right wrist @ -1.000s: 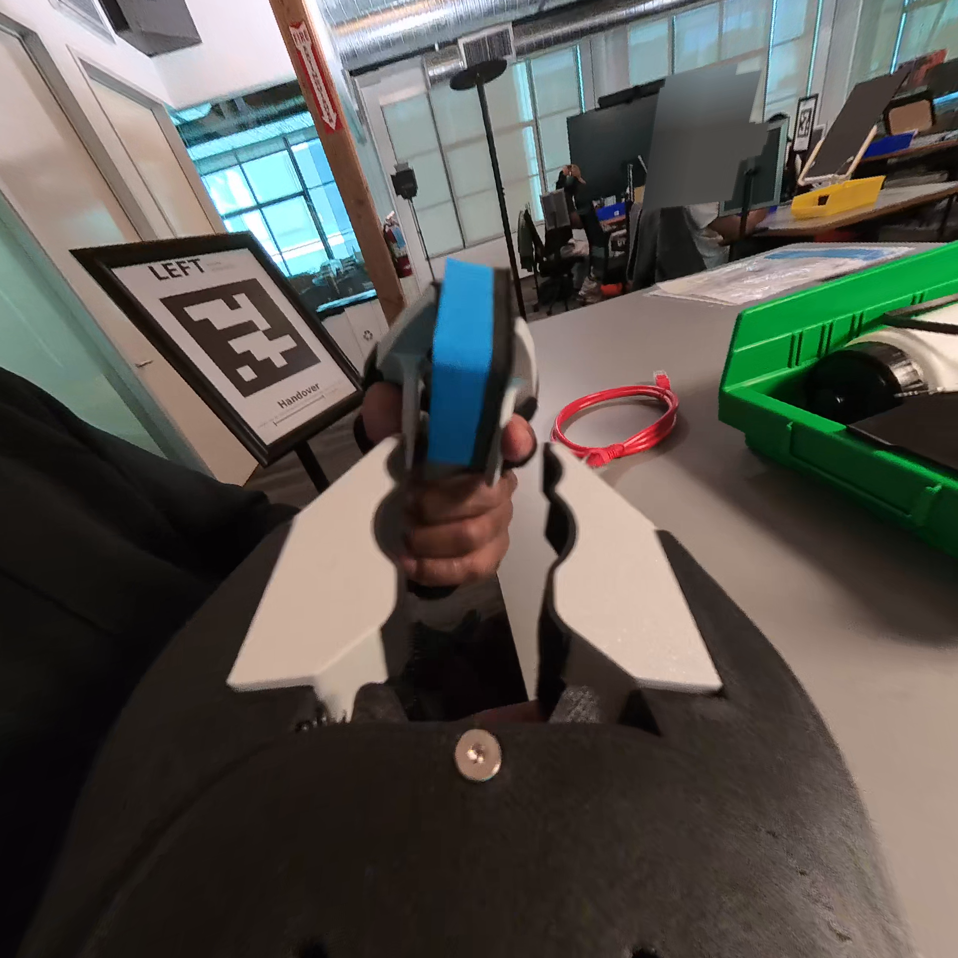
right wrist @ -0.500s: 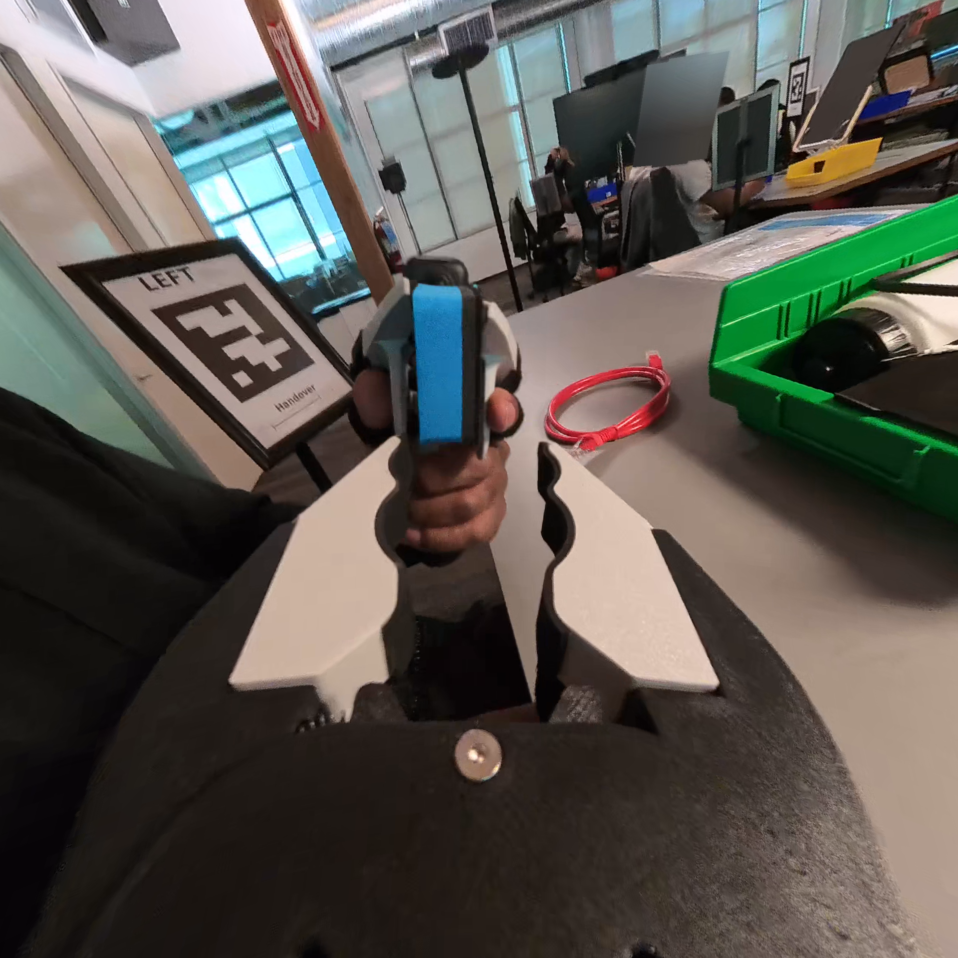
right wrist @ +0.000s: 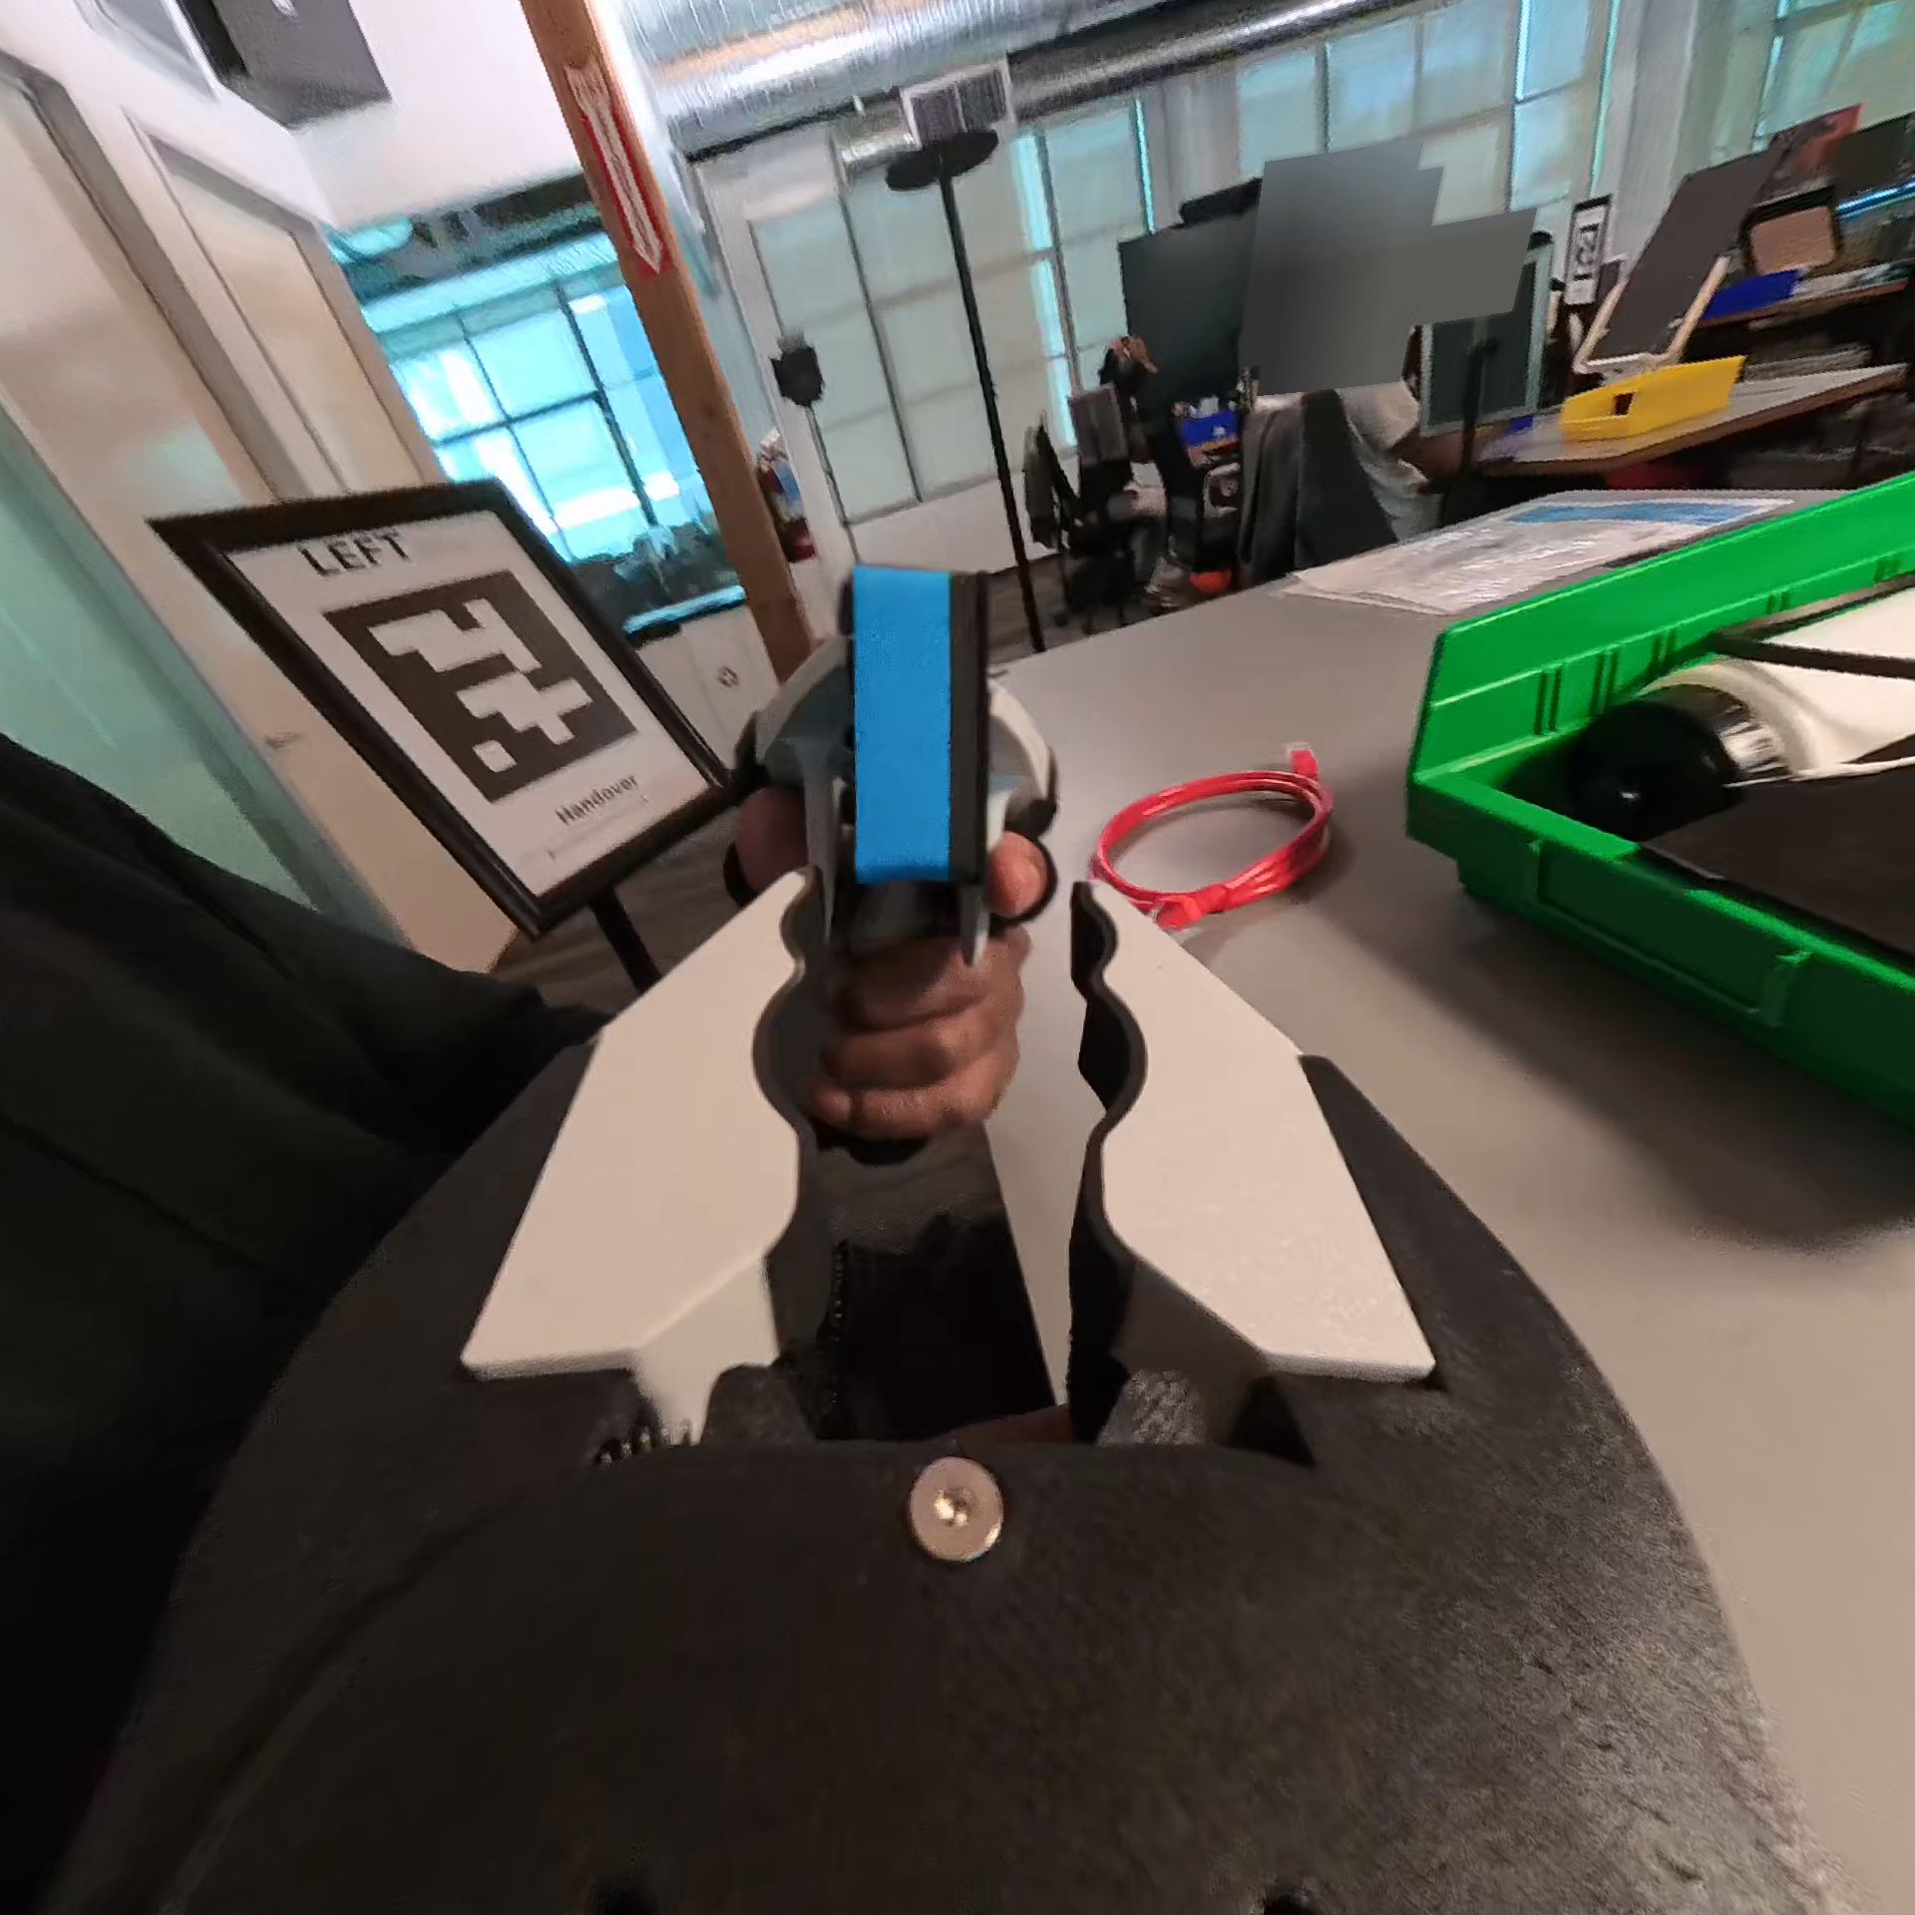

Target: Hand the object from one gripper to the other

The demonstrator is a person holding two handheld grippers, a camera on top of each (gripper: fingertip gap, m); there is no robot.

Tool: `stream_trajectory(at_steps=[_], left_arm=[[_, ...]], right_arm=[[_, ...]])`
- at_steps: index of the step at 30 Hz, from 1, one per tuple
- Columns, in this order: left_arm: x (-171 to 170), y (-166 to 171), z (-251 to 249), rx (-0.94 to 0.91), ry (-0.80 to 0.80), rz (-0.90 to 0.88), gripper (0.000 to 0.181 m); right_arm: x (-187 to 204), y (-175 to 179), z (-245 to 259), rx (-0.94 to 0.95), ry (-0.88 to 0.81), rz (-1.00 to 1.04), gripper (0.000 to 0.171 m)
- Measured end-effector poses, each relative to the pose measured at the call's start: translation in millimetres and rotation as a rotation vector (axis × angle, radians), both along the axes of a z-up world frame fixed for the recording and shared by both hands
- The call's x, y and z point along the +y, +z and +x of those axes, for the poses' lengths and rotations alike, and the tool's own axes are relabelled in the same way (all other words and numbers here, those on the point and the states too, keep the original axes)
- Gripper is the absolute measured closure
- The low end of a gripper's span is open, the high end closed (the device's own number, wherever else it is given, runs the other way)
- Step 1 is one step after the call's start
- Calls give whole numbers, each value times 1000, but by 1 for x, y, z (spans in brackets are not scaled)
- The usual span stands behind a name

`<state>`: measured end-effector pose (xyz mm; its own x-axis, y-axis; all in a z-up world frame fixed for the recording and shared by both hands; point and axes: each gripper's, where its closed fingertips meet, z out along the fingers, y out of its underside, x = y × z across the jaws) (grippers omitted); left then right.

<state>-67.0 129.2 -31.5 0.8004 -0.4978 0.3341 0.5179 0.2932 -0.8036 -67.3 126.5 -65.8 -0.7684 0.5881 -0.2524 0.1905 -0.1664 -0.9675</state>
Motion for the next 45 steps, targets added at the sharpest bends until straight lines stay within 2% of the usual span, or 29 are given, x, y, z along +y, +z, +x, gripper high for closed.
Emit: stream_trajectory(at_steps=[2,4,6,8,11,13,15,16,19,20,21,22,25,26,28,31,33,35,37,38,39,40,41,43,45], left_arm=[[2,0,0,-83,-33,27,159],[11,-9,5,-62,-44,-28,158],[7,-7,4,-44,-41,-28,152],[1,-6,-1,-8,-30,-48,138],[0,-16,5,156,-13,-149,137],[3,-39,19,328,-31,-278,150],[3,-42,20,409,11,-285,156],[3,-36,17,377,30,-257,158],[-2,-11,2,143,27,-104,159],[-4,-7,-1,83,19,-66,160],[-2,-8,-1,54,17,-61,157],[3,-13,2,59,0,-86,159],[3,-18,3,99,-21,-138,153],[-1,-16,1,109,-20,-132,141],[-7,-13,-1,143,-8,-140,132],[-1,-33,15,293,-32,-263,134],[3,-41,19,367,-6,-290,156],[4,-30,10,294,30,-237,159],[-1,-10,-2,143,36,-119,159],[-3,-4,-5,80,29,-74,160],[-2,-4,-5,47,22,-66,159],[3,-9,-2,49,7,-92,160],[8,-15,1,70,8,-131,159],[6,-16,1,90,-5,-137,151],[0,-12,-1,93,-21,-137,130]], right_arm=[[-8,-1,-2,6,9,-22,124],[-10,-2,-6,34,-20,1,148],[-10,-6,-2,31,-5,56,149],[-8,-12,2,15,7,125,149],[-9,-25,10,-22,44,233,149],[-9,-32,13,-37,47,297,149],[-7,-31,10,-19,24,304,145],[-6,-24,7,-4,0,258,142],[-4,-12,-2,-2,-28,115,117],[-7,-12,-4,-4,-29,92,117],[-9,-12,-5,2,-33,84,126],[-11,-12,-5,14,-31,89,144],[-12,-18,-3,6,-22,152,147],[-12,-21,0,-1,-8,178,148],[-12,-30,3,-24,6,256,148],[-17,-44,10,-67,51,346,148],[-17,-46,10,-62,45,361,146],[-12,-32,3,-29,-9,273,140],[-7,-20,-4,-8,-47,168,120],[-8,-14,-6,7,-48,119,117],[-9,-10,-6,22,-49,81,121],[-10,-7,-7,36,-53,64,137],[-11,-8,-7,41,-51,74,145],[-10,-16,-6,23,-43,138,148],[-10,-24,-2,7,-22,205,148]])
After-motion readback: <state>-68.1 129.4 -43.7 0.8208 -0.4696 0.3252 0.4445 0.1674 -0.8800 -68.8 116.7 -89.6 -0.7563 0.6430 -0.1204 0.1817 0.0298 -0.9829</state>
